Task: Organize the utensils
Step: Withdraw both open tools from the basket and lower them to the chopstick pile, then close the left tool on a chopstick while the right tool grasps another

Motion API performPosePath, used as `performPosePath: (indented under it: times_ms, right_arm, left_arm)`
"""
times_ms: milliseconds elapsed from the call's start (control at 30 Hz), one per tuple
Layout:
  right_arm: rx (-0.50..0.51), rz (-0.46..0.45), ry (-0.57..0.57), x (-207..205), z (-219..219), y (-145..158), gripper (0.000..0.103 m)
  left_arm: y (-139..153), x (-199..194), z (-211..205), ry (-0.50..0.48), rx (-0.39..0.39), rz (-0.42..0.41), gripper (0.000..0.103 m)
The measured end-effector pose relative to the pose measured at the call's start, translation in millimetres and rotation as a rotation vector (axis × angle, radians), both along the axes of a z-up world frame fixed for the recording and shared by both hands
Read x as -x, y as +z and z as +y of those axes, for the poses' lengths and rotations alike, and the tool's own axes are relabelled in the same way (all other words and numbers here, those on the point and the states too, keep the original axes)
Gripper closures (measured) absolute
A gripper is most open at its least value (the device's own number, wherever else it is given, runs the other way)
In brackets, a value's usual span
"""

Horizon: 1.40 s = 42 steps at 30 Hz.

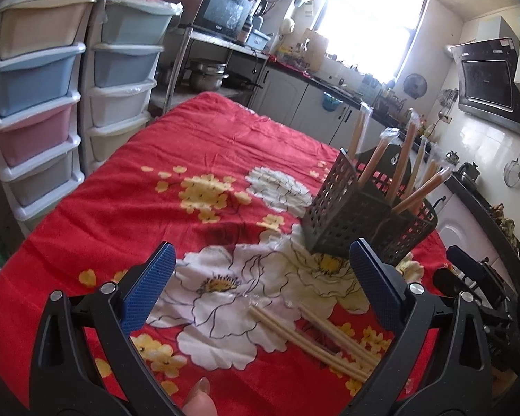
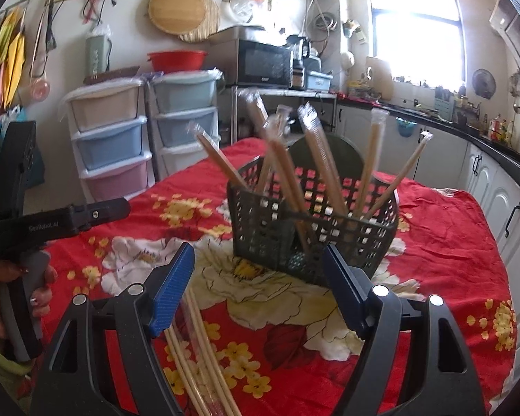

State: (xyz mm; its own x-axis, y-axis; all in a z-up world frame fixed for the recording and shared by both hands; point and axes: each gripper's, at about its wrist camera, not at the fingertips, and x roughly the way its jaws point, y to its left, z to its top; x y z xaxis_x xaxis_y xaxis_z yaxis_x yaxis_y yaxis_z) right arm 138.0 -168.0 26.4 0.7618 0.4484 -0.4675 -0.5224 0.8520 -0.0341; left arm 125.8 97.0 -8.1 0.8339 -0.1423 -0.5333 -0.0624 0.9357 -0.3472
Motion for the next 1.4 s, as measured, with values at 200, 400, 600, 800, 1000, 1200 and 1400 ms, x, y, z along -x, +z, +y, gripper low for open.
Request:
performPosePath:
  times_ms: [200, 400, 600, 800, 1000, 1200, 1400]
  right_arm:
    - [0.058, 0.044, 0.042, -1, 13, -13, 0.03]
    - [0.106, 0.102, 0.073, -3, 23, -27, 0.03]
    - [0.126, 0.173, 0.121, -9, 32, -40, 0.042]
    - [0.181, 0.252, 0.184, -18, 48, -54, 0.052]
    - [0.238, 0.331, 0.214, -32, 62, -72, 0.063]
    - [0.248, 0.375, 0.228, -43, 72, -78, 0.064]
    - [0.277, 0.395, 0.227, -54, 86, -82, 0.068]
  left_arm:
    - [-10, -2, 3, -0.013, 0.017, 0.037, 0.011]
    - [-23, -5, 2, -0.044, 0.058, 0.085, 0.015]
    - [-46, -13, 6, -0.085, 0.178, 0.17, 0.054]
    - [-62, -14, 9, -0.11, 0.306, 0.234, 0.066]
    - [-75, -19, 5, -0.117, 0.34, 0.283, 0.067]
    - [-79, -26, 6, -0.109, 0.35, 0.292, 0.069]
    - [-82, -32, 8, -0.103, 0.347, 0.3, 0.078]
